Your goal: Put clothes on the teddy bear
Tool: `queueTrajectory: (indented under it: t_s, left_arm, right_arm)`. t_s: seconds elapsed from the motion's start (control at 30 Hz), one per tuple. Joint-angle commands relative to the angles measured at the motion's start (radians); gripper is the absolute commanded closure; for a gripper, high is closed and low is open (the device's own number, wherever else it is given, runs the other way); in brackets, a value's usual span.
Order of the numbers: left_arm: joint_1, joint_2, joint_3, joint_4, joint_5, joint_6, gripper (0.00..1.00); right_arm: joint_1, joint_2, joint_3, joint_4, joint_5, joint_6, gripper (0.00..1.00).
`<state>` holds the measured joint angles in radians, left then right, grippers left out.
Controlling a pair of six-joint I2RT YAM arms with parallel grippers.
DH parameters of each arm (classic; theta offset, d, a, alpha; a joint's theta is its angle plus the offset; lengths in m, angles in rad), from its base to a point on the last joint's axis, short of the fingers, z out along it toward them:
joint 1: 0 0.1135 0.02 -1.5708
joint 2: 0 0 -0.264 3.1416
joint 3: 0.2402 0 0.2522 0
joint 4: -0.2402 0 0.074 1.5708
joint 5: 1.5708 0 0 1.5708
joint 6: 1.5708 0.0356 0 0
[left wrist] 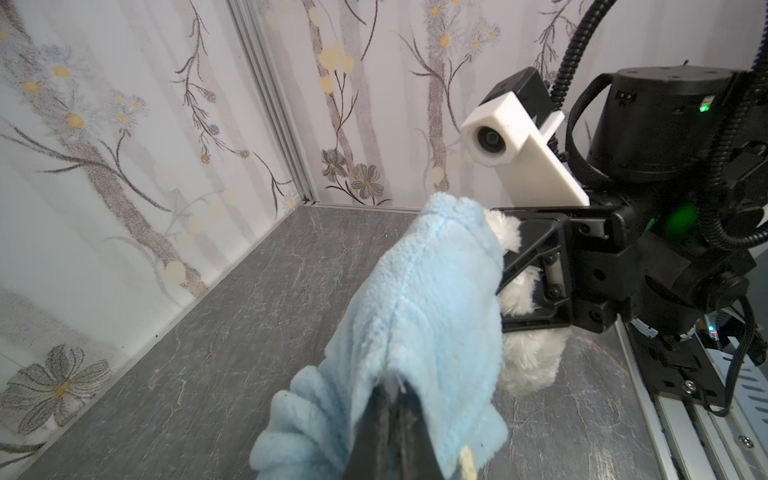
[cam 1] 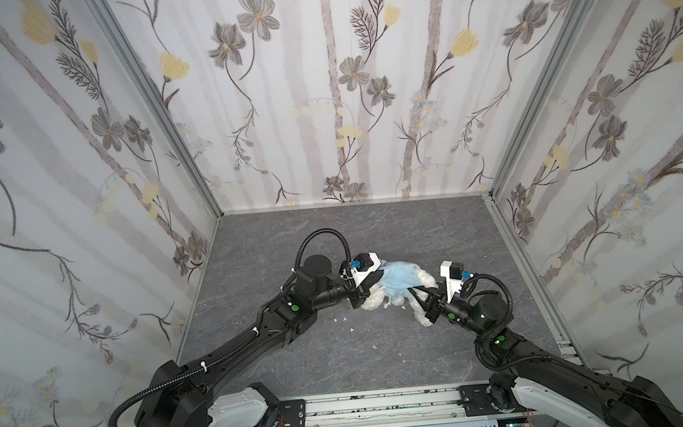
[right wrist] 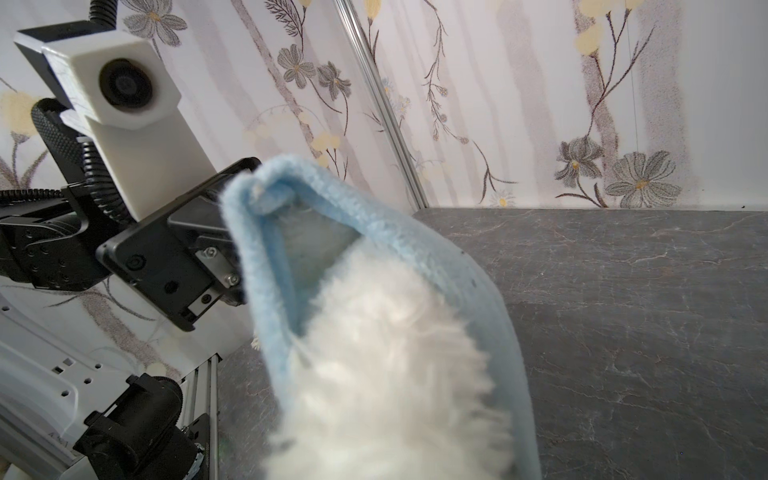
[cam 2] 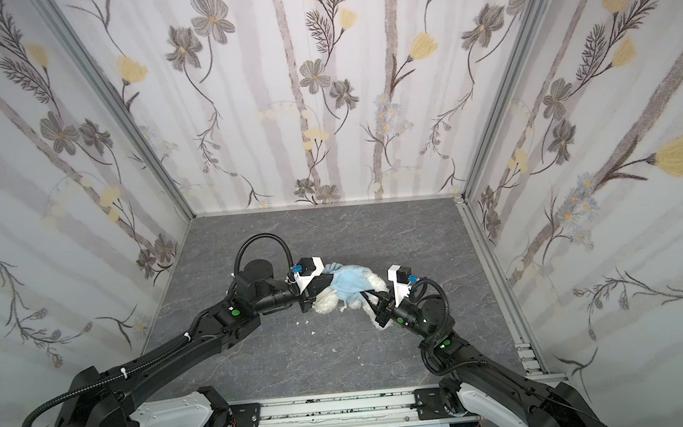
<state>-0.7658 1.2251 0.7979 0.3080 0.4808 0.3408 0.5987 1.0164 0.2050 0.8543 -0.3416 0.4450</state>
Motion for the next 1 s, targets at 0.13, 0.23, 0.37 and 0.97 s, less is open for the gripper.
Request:
queueTrajectory:
  t_s: [0.13, 0.23, 0.37, 0.97]
  left_arm:
    - [-0.036, 0.063, 0.090, -0.098, -0.082, 0.062, 0.78]
    - [-0.037, 0.067, 0.112, -0.101, -0.054, 0.068, 0.67]
    - [-0.038, 0.072, 0.133, -0.137, 0.026, 0.083, 0.60]
    - [-0.078, 0.290, 0.319, -0.434, 0.288, 0.132, 0.62]
  right_arm:
    - [0.044, 0.033, 0.077, 0.066, -0.113, -0.167, 1.00]
    - [0.044, 0.026, 0.097, -0.034, -0.143, -0.247, 1.00]
    - [0.041, 0.012, 0.126, -0.144, -0.160, -0.334, 1.00]
    - [-0.003, 0.070, 0.278, -0.328, -0.318, -0.495, 1.00]
